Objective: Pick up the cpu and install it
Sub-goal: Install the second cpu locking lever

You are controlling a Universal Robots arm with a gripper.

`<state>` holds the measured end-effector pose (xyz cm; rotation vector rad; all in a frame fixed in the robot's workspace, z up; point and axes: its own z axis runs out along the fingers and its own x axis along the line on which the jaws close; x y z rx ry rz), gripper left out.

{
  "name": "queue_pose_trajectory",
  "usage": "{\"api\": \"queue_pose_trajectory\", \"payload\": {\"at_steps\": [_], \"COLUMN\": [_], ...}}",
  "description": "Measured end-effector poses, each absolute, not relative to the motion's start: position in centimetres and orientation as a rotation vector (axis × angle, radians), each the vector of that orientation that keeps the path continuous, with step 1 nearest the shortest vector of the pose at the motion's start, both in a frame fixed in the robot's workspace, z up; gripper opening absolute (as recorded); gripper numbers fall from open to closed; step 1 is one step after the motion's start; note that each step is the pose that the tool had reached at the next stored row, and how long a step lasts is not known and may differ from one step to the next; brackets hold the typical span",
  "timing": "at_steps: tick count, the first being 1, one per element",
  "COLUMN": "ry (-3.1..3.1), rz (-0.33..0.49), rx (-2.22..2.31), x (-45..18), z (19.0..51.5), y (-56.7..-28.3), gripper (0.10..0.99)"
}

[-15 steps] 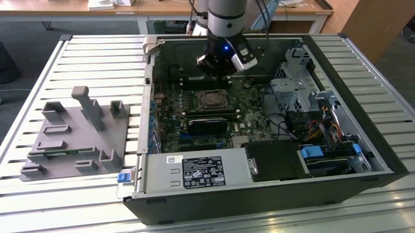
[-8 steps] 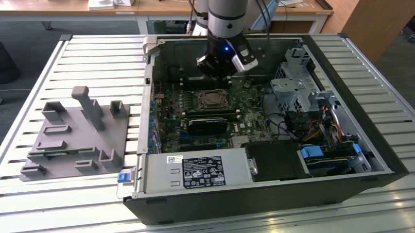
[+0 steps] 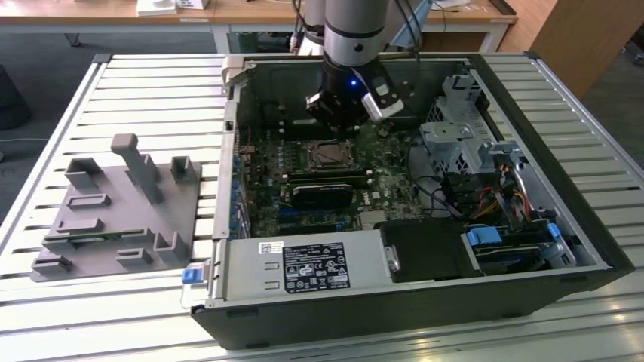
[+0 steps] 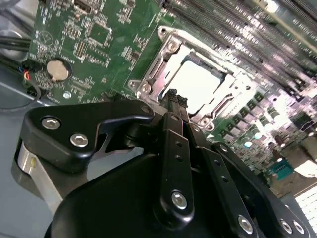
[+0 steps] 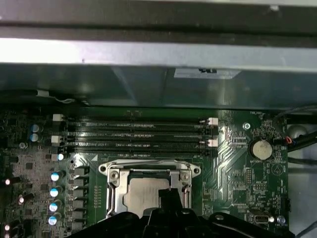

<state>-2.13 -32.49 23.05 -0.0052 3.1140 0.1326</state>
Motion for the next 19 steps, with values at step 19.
{"api": "queue_pose_trajectory", "payload": {"at_steps": [19], "ry": [3.114], "rz": [0.133], "rx": [-0.005], "x": [-2.1], "z": [24.4], "y": [-33.8], "gripper": [0.106]}}
